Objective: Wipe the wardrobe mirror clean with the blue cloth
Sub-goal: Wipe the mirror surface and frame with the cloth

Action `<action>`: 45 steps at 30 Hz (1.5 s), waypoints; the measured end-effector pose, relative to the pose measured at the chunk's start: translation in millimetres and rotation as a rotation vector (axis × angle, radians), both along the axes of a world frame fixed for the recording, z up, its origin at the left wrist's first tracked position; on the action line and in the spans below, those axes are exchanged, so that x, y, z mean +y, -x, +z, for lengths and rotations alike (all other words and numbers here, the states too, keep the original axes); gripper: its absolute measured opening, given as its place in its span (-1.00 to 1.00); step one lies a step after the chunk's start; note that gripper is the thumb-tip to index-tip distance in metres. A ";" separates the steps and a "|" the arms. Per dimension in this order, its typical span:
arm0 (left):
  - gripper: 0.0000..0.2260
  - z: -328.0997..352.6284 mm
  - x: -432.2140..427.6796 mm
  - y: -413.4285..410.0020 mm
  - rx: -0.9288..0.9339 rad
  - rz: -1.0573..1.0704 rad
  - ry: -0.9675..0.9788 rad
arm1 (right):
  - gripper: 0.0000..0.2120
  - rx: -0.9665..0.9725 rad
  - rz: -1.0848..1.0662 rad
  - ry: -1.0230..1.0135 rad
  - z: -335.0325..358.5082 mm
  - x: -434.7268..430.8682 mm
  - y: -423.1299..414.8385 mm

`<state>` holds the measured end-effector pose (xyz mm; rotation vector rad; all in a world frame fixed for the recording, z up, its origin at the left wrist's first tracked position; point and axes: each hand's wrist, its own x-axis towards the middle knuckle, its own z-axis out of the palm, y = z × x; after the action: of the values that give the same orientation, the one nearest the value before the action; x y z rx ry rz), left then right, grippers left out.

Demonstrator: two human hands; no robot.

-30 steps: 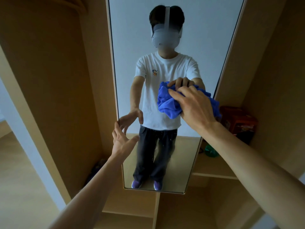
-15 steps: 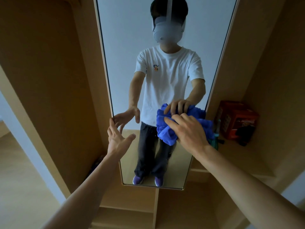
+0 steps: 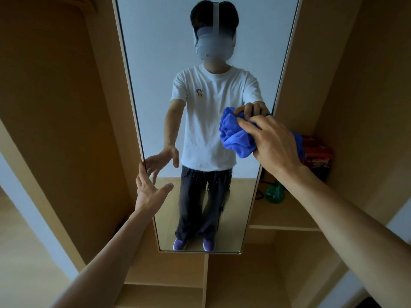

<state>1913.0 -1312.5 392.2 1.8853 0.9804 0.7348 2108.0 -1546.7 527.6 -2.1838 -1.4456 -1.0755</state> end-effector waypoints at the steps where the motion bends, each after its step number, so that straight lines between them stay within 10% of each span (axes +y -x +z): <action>1: -0.04 -0.9 0.2 -0.2 0.000 0.005 -0.003 | -0.52 -0.009 0.001 0.000 0.2 -1.8 -0.9; 15: -0.06 -5.7 0.6 -0.8 -0.016 0.024 -0.027 | -0.46 0.205 0.003 0.011 -84.2 -13.1 3.3; 23: -0.08 -7.9 4.6 3.4 -0.045 0.009 -0.037 | -0.58 0.570 -0.035 -0.401 -71.8 -9.5 7.7; 45: -0.04 1.8 17.7 19.8 0.017 -0.137 -0.030 | -0.91 0.630 0.066 -0.635 -73.8 42.7 36.2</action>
<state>1893.2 -1294.8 394.0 1.9658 0.8455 0.6563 2071.7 -1504.0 453.8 -1.7544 -0.7528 -0.6091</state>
